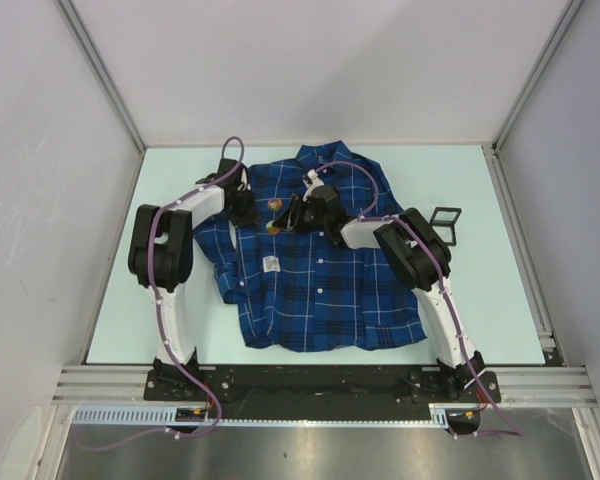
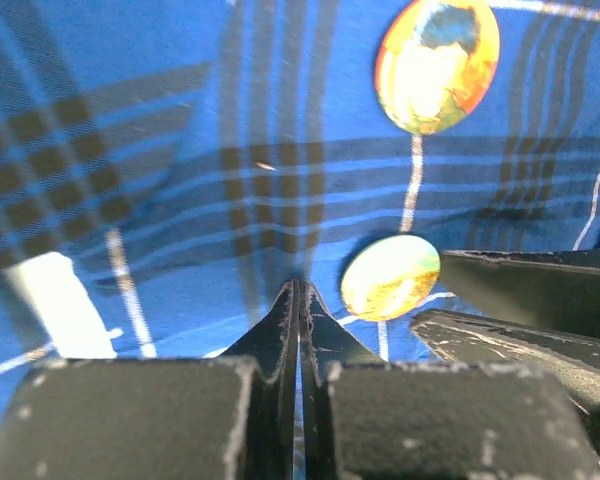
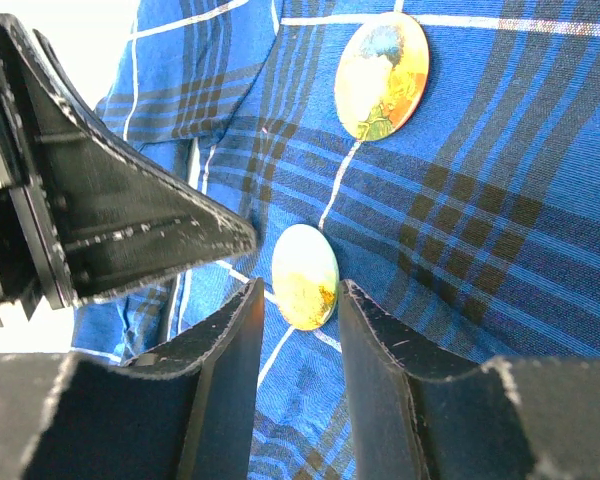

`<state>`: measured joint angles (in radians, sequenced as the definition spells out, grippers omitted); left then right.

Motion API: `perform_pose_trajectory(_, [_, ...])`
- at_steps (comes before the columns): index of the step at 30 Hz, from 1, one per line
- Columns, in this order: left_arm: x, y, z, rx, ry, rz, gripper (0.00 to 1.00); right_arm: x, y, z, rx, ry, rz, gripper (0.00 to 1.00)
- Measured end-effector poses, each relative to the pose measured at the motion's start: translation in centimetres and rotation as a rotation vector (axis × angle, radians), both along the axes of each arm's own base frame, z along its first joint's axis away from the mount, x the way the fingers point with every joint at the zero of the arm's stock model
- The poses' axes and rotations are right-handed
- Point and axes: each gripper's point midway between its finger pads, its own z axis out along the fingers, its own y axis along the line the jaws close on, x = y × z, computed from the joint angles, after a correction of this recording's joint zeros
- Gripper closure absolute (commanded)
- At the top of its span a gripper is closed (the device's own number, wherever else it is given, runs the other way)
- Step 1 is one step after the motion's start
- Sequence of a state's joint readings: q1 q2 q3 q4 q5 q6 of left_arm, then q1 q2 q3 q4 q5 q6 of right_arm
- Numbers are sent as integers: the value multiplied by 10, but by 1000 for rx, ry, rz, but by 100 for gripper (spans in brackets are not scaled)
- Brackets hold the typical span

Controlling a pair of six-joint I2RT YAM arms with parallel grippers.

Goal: Remove the brooch from the garment

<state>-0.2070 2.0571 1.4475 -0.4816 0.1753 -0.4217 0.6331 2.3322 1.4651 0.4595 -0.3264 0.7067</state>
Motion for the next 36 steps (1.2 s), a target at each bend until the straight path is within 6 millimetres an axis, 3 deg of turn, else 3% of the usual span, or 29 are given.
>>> perform_pose_trajectory(8, [1, -2, -2, -53, 12, -1, 98, 0, 1, 0, 7, 6, 2, 59])
perform_pose_trajectory(9, [1, -2, -2, -57, 12, -3, 95, 0, 1, 0, 8, 5, 2, 59])
perform_pose_trajectory(10, [1, -3, -2, -60, 9, -4, 83, 0, 2, 0, 12, 6, 2, 59])
perform_pose_trajectory(11, [1, -3, -2, -64, 8, -3, 78, 0, 2, 0, 15, 7, 2, 59])
perform_pose_trajectory(13, [2, -5, -2, -76, 0, 3, 71, 1, 2, 0, 20, 7, 0, 59])
perform_pose_trajectory(16, [1, -6, 1, -83, -18, 8, 69, 1, 3, 0, 25, 8, 3, 59])
perform_pose_trajectory(25, [-2, -6, 2, -86, -22, 9, 80, 1, 3, 0, 30, 9, 2, 59])
perform_pose_trajectory(36, [-1, -9, -2, -100, -10, 1, 83, 1, 5, 1, 30, 3, 16, 62])
